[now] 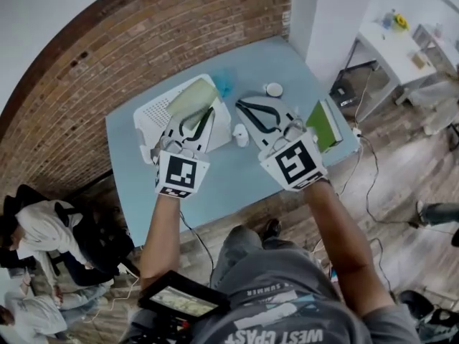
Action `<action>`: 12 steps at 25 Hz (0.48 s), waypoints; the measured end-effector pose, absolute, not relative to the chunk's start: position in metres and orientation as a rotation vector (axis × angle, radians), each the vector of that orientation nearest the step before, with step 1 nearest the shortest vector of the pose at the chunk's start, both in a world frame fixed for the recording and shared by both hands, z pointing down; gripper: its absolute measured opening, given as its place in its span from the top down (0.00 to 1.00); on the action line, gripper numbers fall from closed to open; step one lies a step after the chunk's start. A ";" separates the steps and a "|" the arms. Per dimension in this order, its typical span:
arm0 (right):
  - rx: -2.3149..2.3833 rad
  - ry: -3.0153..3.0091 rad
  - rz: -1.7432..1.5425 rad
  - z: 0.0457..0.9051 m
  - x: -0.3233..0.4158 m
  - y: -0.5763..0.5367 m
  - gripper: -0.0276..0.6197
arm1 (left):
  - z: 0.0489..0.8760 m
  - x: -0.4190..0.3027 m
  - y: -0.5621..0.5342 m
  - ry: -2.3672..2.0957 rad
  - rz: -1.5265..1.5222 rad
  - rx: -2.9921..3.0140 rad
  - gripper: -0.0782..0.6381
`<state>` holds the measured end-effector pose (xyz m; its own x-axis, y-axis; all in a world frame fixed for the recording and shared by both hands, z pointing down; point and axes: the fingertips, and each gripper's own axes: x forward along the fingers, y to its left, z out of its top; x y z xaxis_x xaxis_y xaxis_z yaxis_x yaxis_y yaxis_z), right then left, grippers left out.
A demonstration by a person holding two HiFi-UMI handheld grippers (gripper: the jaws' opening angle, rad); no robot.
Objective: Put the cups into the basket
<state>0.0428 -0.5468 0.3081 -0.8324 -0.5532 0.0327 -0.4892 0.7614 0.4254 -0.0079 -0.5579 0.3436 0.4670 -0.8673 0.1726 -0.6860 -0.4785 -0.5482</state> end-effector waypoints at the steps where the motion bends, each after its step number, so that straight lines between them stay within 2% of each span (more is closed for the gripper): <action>1: 0.827 -2.804 -0.603 0.310 0.040 -0.552 0.94 | 0.346 -0.012 -0.562 1.312 -0.627 -2.316 0.85; 12: 0.816 -2.798 -0.538 0.334 0.002 -0.597 0.94 | 0.404 -0.073 -0.622 1.269 -0.932 -2.351 0.85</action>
